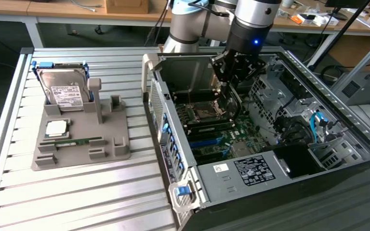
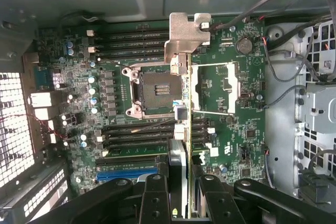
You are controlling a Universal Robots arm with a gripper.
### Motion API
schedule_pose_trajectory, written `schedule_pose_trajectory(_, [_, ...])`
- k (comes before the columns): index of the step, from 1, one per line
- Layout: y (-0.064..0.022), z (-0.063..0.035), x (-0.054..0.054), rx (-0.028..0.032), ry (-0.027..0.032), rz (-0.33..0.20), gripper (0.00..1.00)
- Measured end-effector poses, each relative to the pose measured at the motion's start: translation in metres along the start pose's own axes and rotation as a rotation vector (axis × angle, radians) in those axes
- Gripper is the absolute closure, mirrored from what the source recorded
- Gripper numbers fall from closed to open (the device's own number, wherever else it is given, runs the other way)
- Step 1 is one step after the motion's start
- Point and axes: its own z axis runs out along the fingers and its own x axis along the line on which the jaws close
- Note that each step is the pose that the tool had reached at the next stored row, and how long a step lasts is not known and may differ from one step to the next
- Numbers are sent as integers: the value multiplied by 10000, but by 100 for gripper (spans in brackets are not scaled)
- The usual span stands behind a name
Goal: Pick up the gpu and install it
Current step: 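Pick up the gpu and move the gpu toward the slot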
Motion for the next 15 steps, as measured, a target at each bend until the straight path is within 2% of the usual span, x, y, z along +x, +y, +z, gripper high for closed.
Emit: schedule_pose_trajectory(15, [4,33,-19,-1,0,0,73])
